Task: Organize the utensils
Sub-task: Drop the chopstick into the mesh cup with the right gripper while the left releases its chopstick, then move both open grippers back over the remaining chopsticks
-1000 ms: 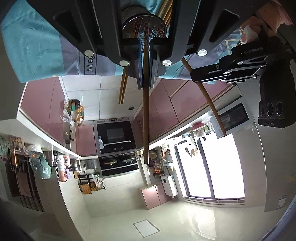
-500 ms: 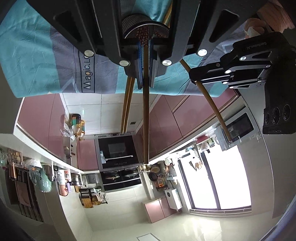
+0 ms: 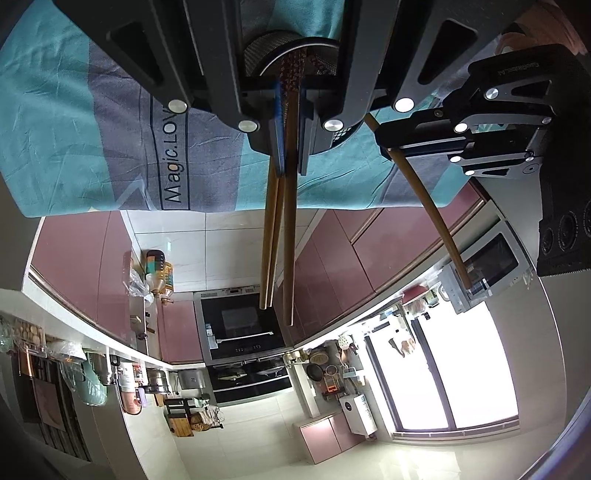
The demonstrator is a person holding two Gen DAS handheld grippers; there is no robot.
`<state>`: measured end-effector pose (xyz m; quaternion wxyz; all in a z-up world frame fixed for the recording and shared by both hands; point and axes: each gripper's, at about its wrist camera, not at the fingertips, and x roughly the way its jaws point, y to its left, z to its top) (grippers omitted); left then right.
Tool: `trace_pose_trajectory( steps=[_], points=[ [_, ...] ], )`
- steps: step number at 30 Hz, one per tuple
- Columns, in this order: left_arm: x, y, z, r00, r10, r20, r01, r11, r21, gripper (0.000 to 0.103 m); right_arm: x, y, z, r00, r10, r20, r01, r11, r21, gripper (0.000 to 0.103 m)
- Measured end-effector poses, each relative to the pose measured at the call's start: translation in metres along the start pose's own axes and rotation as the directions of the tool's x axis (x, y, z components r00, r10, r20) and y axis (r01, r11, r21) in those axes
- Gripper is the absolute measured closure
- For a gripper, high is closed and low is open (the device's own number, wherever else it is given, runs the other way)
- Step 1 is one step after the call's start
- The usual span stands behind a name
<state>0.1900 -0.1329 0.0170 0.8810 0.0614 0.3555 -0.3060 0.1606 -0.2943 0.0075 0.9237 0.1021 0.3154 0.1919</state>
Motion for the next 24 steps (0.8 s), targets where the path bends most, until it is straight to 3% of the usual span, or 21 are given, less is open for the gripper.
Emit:
trace_pose_trajectory(
  steps=[8,17,24],
  points=[
    [0.019,0.007,0.006,0.999,0.023,-0.027,-0.024,0.999,-0.024,0.095,0.004,-0.004,0.000,1.000,-0.019,-0.003,0.019,1.000,0.023,0.096],
    [0.019,0.019,-0.009,0.999,0.029,-0.016,-0.030,0.997,-0.072,0.092,0.001,-0.003,-0.003,1.000,-0.028,0.002,0.028,0.999,0.016,0.095],
    [-0.012,0.028,-0.032,0.995,0.085,0.055,-0.080,0.993,-0.087,0.076,-0.017,0.007,-0.010,0.999,0.026,0.027,-0.026,1.000,-0.013,0.091]
  ],
)
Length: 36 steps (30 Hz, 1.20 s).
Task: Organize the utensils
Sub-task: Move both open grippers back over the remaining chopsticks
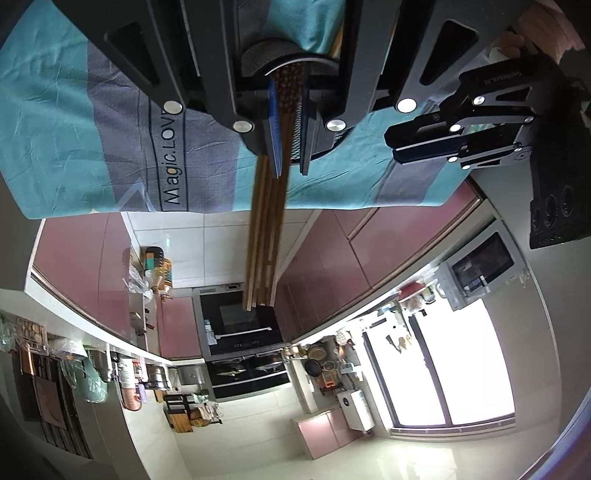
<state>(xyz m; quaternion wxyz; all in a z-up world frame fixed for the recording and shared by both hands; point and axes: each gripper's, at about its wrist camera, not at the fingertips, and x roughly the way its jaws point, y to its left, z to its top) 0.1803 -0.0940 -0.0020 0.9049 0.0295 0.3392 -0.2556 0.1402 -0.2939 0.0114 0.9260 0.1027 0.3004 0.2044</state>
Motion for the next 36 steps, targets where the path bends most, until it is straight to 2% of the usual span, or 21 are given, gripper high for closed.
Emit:
trace_pose_trajectory(
  steps=[6,11,19,22,29,36],
  points=[
    [-0.028,0.018,-0.023,0.998,0.043,0.047,-0.042,0.998,-0.036,0.066,-0.030,0.021,-0.010,0.996,0.085,0.028,-0.084,0.994,-0.065,0.080],
    [-0.034,0.029,-0.051,0.996,0.083,0.013,-0.082,0.995,-0.061,0.063,-0.035,0.039,-0.034,0.990,0.135,-0.033,-0.138,0.985,-0.102,0.075],
    [-0.012,0.030,-0.102,0.989,0.102,-0.104,-0.112,0.990,-0.090,0.062,0.001,0.046,-0.079,0.975,0.117,-0.191,-0.132,0.989,-0.068,0.075],
    [-0.005,0.030,-0.114,0.988,0.071,-0.136,-0.087,0.989,-0.116,0.062,0.015,0.045,-0.093,0.965,0.110,-0.239,-0.124,0.991,-0.044,0.075],
    [0.007,0.029,-0.129,0.982,0.065,-0.175,-0.088,0.988,-0.128,0.063,0.032,0.043,-0.114,0.952,0.070,-0.296,-0.081,0.996,-0.023,0.075],
    [0.021,0.024,-0.129,0.976,0.075,-0.203,-0.098,0.989,-0.107,0.067,0.041,0.045,-0.119,0.952,0.034,-0.305,-0.046,0.998,-0.032,0.078]
  ],
)
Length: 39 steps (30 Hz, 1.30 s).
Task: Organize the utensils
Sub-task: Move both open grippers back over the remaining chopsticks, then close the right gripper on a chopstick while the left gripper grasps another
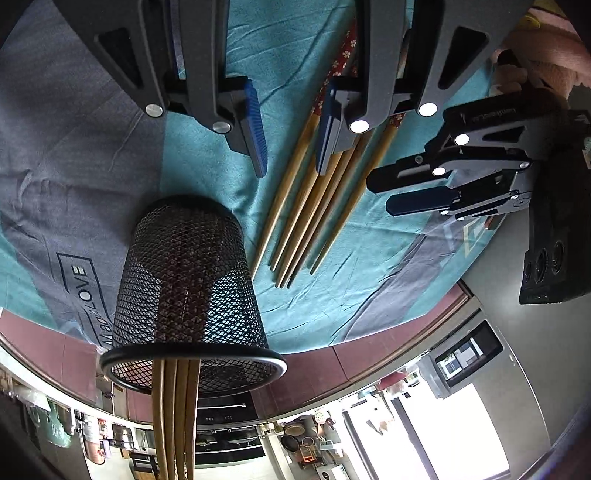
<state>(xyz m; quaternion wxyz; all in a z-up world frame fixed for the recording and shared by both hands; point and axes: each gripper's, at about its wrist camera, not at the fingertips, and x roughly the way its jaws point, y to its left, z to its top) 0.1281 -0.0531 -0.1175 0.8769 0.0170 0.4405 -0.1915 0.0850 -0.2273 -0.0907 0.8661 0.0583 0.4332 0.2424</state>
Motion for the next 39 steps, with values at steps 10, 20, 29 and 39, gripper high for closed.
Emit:
trace_pose_trajectory(
  steps=[10,20,29,39],
  points=[
    [0.010,-0.004,0.005,1.000,0.027,-0.016,-0.026,0.999,0.022,0.072,0.008,0.004,0.006,0.998,-0.056,-0.002,0.056,0.998,-0.022,0.083],
    [0.018,-0.002,0.012,0.998,0.062,-0.012,-0.062,0.997,0.036,0.085,0.017,0.006,0.016,0.995,-0.096,-0.006,0.095,0.995,-0.034,0.090],
    [0.019,0.004,0.013,0.998,0.068,-0.005,-0.068,0.998,-0.006,0.093,0.015,-0.004,0.016,0.998,-0.068,0.009,0.068,0.997,0.036,0.097],
    [0.008,0.008,0.010,0.999,0.042,0.013,-0.042,0.999,-0.034,0.095,0.003,-0.003,0.014,0.999,-0.037,0.034,0.036,0.999,0.038,0.097]
  ],
)
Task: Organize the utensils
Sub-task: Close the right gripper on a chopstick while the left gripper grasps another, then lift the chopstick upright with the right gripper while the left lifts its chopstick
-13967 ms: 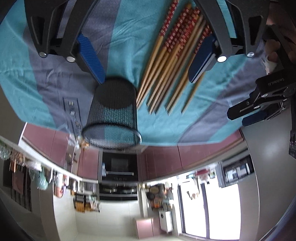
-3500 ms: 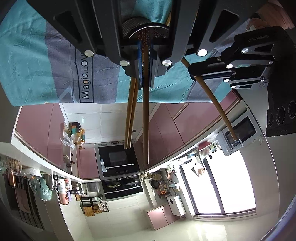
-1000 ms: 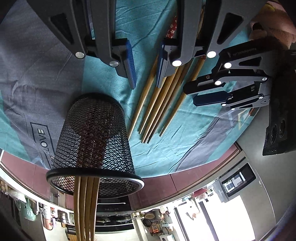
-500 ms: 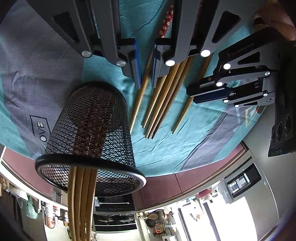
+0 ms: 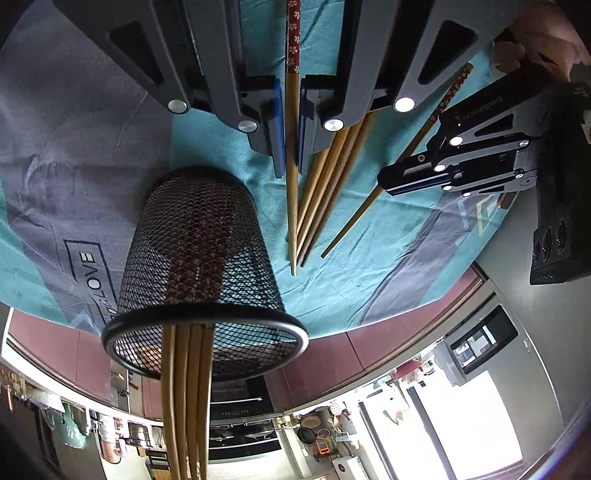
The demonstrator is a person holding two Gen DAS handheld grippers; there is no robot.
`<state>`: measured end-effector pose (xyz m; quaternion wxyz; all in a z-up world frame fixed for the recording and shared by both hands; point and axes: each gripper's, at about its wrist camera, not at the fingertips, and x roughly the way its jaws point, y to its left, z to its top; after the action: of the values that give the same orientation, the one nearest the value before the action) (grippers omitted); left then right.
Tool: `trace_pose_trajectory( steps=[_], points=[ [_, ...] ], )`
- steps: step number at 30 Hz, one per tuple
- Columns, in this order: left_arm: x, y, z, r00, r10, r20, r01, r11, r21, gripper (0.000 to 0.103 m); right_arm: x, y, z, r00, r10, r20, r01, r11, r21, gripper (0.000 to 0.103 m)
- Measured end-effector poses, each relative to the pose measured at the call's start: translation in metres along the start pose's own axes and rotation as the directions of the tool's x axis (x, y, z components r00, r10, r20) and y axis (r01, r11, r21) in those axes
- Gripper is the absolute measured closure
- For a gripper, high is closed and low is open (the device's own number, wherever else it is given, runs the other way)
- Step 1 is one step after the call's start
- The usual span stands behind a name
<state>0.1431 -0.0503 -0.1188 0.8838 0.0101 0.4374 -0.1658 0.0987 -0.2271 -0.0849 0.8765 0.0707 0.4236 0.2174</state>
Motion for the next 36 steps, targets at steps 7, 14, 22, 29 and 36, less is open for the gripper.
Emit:
trace_pose_trajectory(
  steps=[7,14,22,29,36],
  points=[
    [-0.017,0.001,0.001,0.998,-0.050,0.025,0.051,0.999,-0.007,0.095,-0.012,0.006,0.001,0.999,0.041,0.020,-0.040,0.999,-0.017,0.097],
    [-0.038,-0.003,0.007,0.992,-0.113,0.056,0.113,0.994,0.001,0.095,-0.038,0.008,0.005,0.994,0.080,0.074,-0.077,0.996,-0.039,0.097],
    [-0.066,-0.010,0.015,0.979,-0.176,0.101,0.176,0.984,0.017,0.095,-0.064,0.007,0.012,0.985,0.104,0.136,-0.098,0.994,-0.050,0.098],
    [-0.088,-0.012,0.022,0.965,-0.222,0.143,0.220,0.975,0.030,0.095,-0.081,0.001,0.017,0.976,0.114,0.187,-0.108,0.993,-0.044,0.098],
    [-0.111,-0.010,0.027,0.950,-0.247,0.192,0.244,0.969,0.036,0.095,-0.096,-0.004,0.023,0.966,0.120,0.231,-0.111,0.993,-0.050,0.098]
  ],
)
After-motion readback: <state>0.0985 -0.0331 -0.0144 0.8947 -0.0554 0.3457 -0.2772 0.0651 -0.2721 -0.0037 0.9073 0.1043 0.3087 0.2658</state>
